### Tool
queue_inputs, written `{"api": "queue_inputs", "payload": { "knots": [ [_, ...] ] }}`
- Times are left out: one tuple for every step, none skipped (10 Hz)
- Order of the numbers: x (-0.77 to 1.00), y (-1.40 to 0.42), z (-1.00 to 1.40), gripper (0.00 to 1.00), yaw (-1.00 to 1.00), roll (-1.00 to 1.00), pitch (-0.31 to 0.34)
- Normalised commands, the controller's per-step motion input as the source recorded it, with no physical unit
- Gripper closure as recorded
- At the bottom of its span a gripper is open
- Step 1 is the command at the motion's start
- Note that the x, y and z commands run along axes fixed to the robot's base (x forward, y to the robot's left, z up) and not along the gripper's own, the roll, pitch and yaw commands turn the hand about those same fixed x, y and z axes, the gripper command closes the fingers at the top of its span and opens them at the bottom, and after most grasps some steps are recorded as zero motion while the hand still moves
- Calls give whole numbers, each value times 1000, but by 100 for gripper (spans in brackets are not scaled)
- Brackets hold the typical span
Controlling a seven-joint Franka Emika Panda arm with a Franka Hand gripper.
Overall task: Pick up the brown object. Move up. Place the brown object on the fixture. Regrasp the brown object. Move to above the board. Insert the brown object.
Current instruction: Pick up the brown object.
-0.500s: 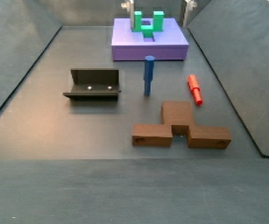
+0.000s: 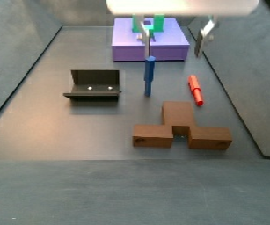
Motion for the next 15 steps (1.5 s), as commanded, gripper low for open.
{"api": "queue_inputs", "payload": {
  "knots": [
    [100, 0, -546, 0, -163, -230, -210],
    [123, 0, -651, 0, -160, -151, -137],
    [0, 0, -563, 0, 0, -11, -16],
    [109, -26, -574, 0, 0, 17, 0],
    [0, -94, -940, 0, 0, 30, 0],
    [6, -49, -817, 0, 0, 0, 0],
    [60, 0, -614, 0, 0, 0, 7],
    [0, 51, -580, 0, -60, -41, 16],
    [0, 57, -500, 0, -69, -53, 11],
    [-60, 34, -411, 0, -69, -34, 17],
    [-86, 23, -214, 0, -60, -79, 11],
    [-83, 9, -114, 0, -46, -93, 0],
    [-126, 34, -23, 0, -29, -44, 4],
    [-274, 114, 0, 0, -43, -66, 0],
    [-163, 71, -11, 0, -34, -51, 0]
  ]
}}
